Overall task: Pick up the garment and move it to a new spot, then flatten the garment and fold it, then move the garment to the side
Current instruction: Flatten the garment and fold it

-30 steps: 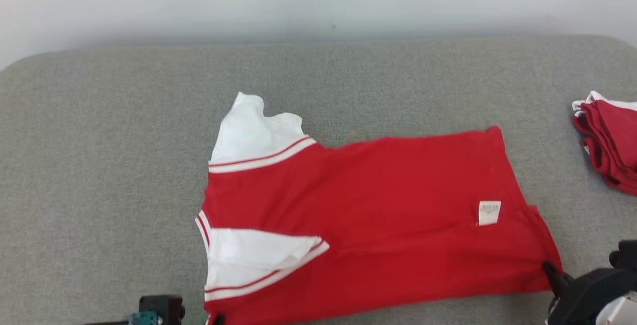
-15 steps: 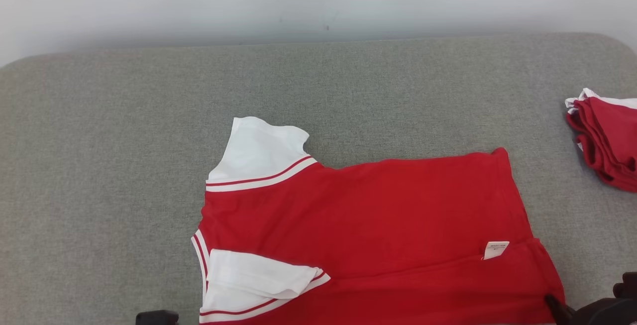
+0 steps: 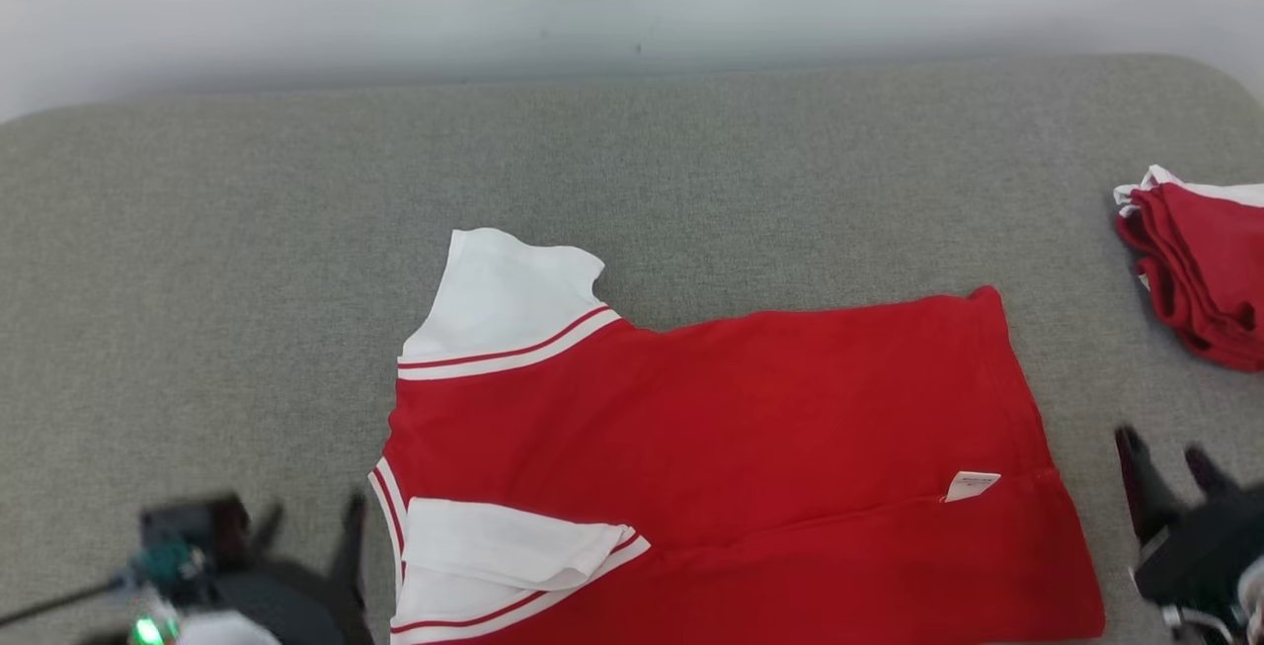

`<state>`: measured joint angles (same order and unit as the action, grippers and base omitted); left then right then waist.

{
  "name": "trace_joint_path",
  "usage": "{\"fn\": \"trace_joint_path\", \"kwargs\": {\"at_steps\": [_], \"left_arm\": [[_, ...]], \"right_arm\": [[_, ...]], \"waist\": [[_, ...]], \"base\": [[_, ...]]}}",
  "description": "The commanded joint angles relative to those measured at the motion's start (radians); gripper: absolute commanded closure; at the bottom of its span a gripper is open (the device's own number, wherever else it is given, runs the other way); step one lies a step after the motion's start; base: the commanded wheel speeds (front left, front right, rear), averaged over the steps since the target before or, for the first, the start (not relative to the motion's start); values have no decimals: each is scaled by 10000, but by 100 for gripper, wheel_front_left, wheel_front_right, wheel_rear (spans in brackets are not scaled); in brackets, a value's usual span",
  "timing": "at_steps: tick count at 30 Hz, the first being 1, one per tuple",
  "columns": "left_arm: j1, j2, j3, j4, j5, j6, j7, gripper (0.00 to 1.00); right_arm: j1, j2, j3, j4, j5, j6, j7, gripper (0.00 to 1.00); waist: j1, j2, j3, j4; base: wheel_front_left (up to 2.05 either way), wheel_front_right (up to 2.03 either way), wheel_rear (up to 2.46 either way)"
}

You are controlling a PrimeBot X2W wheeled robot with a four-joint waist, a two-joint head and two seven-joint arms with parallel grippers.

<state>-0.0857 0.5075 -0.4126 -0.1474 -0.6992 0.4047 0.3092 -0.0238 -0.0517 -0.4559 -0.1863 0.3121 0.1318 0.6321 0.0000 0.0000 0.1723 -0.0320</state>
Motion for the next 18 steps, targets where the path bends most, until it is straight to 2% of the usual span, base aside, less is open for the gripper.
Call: {"fn": "trace_joint_path", "kwargs": {"at_steps": [1, 6, 12, 18], "left_arm": [[-390, 29, 76, 82, 231, -44, -176, 0], [-2418, -228, -180, 1065, 305, -940, -103, 0], [-4872, -673, -613, 3041, 323, -2068, 307, 0], [-6613, -961, -838, 4877, 496, -2666, 479, 0]], "right_arm": [[-313, 33, 103, -75, -186, -21, 68, 0], [-1889, -94, 877, 95, -1022, -21, 713, 0], [-3649, -417, 1764, 1104, -1287, -21, 1293, 0], [-4931, -730, 2460, 2279, -1362, -21, 1146, 0]], "waist": [[0, 0, 148, -16], [0, 0, 689, -97], [0, 0, 1373, -272], [0, 0, 1889, -531]], "base": [[0, 0, 0], [0, 0, 0], [0, 0, 0], [0, 0, 0]]}}
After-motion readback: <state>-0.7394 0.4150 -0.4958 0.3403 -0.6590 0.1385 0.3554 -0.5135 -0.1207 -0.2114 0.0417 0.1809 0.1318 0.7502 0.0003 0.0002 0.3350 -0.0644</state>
